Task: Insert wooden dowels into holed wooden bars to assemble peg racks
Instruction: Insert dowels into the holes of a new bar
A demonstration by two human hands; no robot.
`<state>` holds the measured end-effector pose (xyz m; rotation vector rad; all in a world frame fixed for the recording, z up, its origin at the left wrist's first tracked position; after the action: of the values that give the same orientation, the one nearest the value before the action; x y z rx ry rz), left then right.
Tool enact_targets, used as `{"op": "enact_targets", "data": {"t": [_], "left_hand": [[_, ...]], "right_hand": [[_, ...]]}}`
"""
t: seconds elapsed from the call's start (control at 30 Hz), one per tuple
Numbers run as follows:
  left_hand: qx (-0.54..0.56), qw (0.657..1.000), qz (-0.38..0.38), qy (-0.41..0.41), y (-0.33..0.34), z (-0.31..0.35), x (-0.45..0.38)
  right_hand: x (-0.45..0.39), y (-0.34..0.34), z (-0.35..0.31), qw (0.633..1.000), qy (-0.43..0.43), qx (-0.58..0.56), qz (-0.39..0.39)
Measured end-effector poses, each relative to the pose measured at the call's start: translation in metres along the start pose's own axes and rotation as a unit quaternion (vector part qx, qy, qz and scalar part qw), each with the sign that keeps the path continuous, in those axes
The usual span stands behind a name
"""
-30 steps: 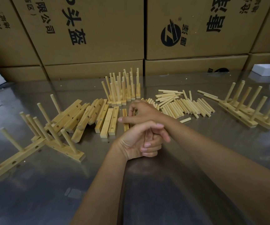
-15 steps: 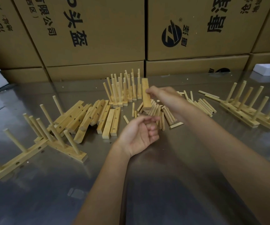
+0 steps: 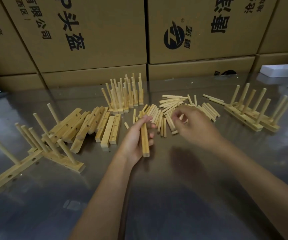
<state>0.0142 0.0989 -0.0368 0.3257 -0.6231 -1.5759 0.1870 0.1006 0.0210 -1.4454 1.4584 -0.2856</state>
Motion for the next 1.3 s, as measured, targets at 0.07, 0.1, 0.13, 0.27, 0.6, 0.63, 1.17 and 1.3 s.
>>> {"op": "enact_targets", "data": {"t": [0.07, 0.1, 0.13, 0.27, 0.6, 0.63, 1.17, 1.3], "left_hand": [[0.024, 0.999, -0.011, -0.022, 0.001, 0.001, -0.001], [0.034, 0.999, -0.022, -0.031, 0.001, 0.002, -0.001], [0.042, 0.998, -0.034, -0.037, 0.002, 0.002, -0.001], [0.026, 0.996, -0.067, -0.047, 0.005, 0.002, 0.002], [-0.076, 0.991, -0.096, -0.049, 0.011, -0.001, -0.001], [-0.098, 0.989, -0.094, -0.054, 0.012, -0.002, -0.002], [-0.25, 0.966, -0.042, -0.06, 0.02, -0.008, 0.007], [-0.257, 0.964, -0.03, -0.054, 0.02, -0.007, 0.007]], "right_hand": [[0.011, -0.002, 0.025, 0.995, 0.009, 0.094, -0.017], [0.017, 0.001, 0.036, 0.992, 0.005, 0.124, -0.037], [0.024, 0.004, 0.046, 0.989, -0.002, 0.138, -0.053], [0.032, 0.008, 0.062, 0.992, 0.008, 0.115, -0.052], [0.03, 0.016, 0.053, 0.995, -0.028, 0.079, -0.06], [0.03, 0.017, 0.052, 0.995, -0.028, 0.066, -0.067], [0.043, 0.003, 0.011, 0.994, -0.075, 0.071, -0.029], [0.046, -0.002, 0.003, 0.986, -0.107, 0.124, -0.035]]}}
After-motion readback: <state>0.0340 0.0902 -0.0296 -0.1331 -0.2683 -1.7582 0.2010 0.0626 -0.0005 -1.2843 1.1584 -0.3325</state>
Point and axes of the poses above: each hand's wrist, its own x-axis away from the middle knuckle, its own y-axis out of the palm, z = x × y, the point moved 4 cm from there along -x, towards the middle knuckle, and after that the axes turned 4 degrees about x, right-handed, at the moved point
